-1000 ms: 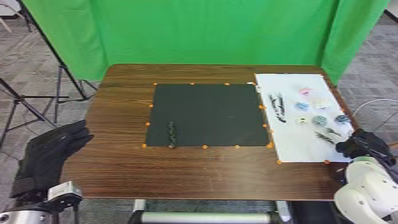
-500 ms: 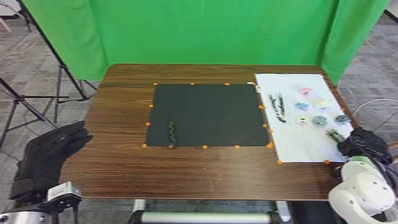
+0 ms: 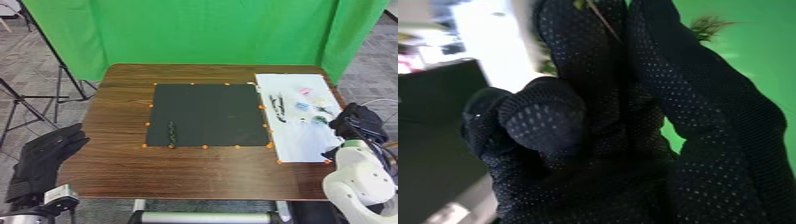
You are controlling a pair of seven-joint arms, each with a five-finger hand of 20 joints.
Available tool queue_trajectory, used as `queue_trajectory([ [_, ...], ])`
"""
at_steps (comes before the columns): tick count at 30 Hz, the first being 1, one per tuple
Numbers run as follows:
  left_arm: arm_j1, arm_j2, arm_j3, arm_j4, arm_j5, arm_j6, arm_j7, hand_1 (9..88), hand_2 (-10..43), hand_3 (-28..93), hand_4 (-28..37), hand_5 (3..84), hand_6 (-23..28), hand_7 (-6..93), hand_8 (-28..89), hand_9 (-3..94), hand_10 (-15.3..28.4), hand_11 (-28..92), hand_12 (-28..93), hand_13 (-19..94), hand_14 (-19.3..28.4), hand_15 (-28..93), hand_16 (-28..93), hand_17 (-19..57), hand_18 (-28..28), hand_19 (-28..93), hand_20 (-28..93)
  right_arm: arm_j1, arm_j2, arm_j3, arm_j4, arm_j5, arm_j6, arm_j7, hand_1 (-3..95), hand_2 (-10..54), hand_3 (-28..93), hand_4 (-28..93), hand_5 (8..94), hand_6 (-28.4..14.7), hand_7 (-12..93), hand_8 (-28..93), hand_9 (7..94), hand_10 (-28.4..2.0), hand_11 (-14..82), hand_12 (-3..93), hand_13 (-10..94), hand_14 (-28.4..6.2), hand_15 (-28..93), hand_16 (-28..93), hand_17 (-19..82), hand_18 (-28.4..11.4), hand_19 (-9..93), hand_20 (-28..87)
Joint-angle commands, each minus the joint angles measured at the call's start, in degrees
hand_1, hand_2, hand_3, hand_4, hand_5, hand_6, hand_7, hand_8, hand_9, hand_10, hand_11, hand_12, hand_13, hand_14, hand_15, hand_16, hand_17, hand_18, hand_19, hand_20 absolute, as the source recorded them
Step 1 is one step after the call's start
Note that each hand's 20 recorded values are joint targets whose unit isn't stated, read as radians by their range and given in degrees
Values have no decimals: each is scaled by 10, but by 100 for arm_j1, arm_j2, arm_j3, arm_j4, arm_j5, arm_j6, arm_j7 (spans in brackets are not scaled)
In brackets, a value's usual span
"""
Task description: Arrange flowers
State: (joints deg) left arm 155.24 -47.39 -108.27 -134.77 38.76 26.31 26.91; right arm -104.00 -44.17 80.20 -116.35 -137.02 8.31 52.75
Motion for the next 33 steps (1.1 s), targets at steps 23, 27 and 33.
queue_trajectory([
  [23, -696, -449, 20, 79, 565, -541, -867, 280, 52, 838, -117, 499, 148, 146, -86, 410, 217, 344, 99, 276, 281, 573, -110, -93, 215, 559, 154, 3180, -2591, -3698, 1589, -174, -2003, -453, 531, -95, 767, -274, 863, -34, 243, 210, 899, -145, 329, 261, 822, -72, 705, 255, 554, -216, 932, 408],
  [27, -792, -504, 39, 107, 633, -632, -963, 280, 51, 839, -116, 499, 148, 146, -86, 410, 218, 343, 100, 276, 281, 573, -109, -93, 215, 559, 154, 3109, -2791, -3688, 1708, -151, -2263, -345, 527, -95, 765, -270, 860, -30, 246, 208, 898, -146, 337, 257, 823, -73, 704, 255, 555, -218, 932, 409],
  [33, -867, -536, 63, 130, 669, -679, -1024, 280, 51, 839, -116, 499, 148, 145, -87, 410, 218, 344, 99, 276, 281, 573, -110, -94, 215, 559, 154, 3103, -2942, -3778, 1768, -254, -2320, -335, 505, -95, 750, -259, 855, -28, 255, 182, 893, -140, 358, 240, 826, -76, 700, 252, 560, -217, 932, 405],
])
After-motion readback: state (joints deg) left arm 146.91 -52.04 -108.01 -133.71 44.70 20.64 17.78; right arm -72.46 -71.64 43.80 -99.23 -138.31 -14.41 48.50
